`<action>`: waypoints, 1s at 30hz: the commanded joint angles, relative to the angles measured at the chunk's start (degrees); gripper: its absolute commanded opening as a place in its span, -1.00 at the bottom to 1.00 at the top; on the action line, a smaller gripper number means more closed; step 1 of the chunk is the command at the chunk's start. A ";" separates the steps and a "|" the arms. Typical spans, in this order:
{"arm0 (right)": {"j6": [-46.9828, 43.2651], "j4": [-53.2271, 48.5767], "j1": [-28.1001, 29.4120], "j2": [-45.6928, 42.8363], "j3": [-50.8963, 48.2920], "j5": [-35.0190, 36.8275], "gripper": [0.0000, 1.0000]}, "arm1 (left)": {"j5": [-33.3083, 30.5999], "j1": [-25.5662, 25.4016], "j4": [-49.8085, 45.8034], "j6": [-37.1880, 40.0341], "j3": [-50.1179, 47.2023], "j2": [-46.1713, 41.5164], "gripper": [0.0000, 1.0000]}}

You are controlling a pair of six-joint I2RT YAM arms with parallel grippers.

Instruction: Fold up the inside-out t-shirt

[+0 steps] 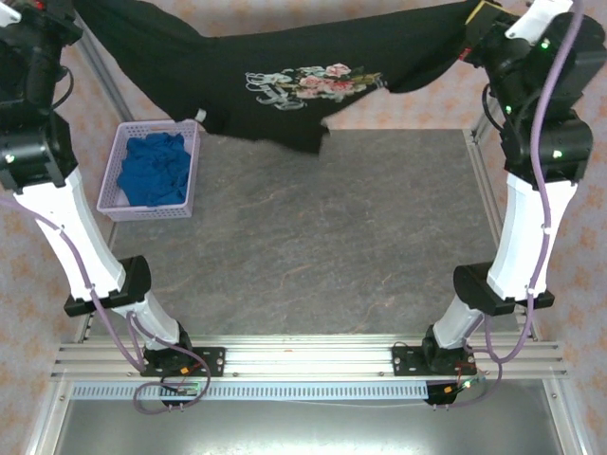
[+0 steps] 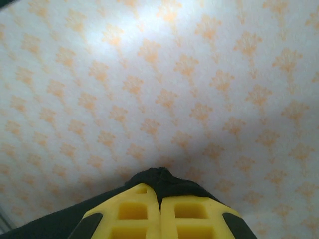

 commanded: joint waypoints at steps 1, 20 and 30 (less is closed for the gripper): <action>-2.57 -9.72 -0.26 -0.15 2.67 -1.35 -1.00 | 3.87 0.09 2.00 -0.03 -0.49 -4.21 -1.00; -9.29 -9.18 0.69 -17.37 -24.18 9.07 -1.00 | -1.63 -3.50 -5.96 12.93 -12.50 -10.52 -1.00; -15.04 5.73 0.18 3.79 -39.58 19.57 -1.00 | -11.72 -14.35 -8.85 20.22 -8.68 21.75 -1.00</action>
